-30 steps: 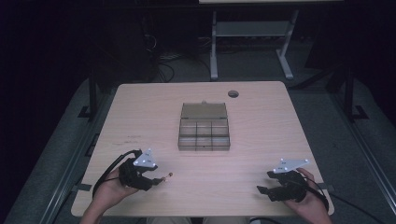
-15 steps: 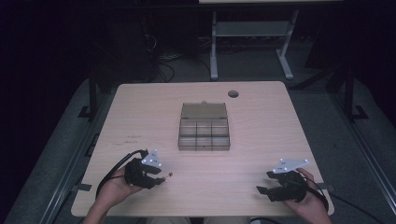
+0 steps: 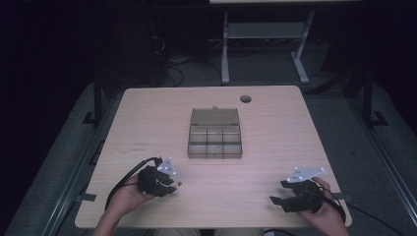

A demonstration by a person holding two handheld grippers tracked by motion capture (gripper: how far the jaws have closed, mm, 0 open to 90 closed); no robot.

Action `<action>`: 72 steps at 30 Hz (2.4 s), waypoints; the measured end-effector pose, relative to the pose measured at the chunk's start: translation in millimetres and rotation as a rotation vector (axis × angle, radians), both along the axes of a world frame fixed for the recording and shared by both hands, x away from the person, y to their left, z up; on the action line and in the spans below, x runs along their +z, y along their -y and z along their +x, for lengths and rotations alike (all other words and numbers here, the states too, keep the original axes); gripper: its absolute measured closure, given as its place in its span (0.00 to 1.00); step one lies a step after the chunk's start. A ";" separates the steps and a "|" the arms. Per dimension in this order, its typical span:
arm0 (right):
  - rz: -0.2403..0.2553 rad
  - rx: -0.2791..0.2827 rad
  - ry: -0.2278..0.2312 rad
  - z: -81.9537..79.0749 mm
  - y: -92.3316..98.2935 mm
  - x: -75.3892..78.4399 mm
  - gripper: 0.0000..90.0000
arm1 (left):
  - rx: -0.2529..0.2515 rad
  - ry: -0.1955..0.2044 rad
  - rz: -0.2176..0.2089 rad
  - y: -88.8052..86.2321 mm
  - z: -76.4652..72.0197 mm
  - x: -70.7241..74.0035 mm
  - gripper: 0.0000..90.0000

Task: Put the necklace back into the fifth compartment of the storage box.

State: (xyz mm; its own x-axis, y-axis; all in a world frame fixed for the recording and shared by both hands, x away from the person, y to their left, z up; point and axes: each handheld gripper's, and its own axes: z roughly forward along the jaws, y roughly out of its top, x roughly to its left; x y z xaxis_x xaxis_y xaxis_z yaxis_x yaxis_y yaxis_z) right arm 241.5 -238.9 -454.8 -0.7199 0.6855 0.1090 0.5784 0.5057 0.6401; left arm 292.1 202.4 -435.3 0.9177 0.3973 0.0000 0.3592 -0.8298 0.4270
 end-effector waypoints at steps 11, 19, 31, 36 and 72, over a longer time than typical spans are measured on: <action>0.000 0.000 0.004 -0.3 0.0 0.5 0.33 | 0.003 -0.007 0.034 3.9 1.3 -4.9 0.79; 0.000 0.002 0.001 -0.1 -0.6 -0.1 0.33 | 0.009 -0.022 0.021 1.6 4.3 -5.2 0.89; -0.002 0.004 0.002 -0.3 -1.0 -0.3 0.33 | 0.036 -0.048 0.012 -1.5 8.6 -5.0 0.96; -0.004 0.002 0.003 -0.3 -0.9 -0.3 0.33 | 0.050 -0.054 -0.003 -3.3 8.5 -3.0 0.97; 0.009 -0.006 0.012 0.0 0.7 0.8 0.33 | 0.029 0.020 -0.133 -5.8 5.7 56.7 0.97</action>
State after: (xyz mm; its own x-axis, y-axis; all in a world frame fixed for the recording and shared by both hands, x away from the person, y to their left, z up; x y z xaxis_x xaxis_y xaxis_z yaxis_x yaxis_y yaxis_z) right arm 241.5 -239.7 -454.1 -0.7172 0.6887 0.1062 0.5735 0.4968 0.6514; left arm 297.8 208.2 -378.6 0.9061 0.4215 -0.0364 0.3728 -0.7550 0.5395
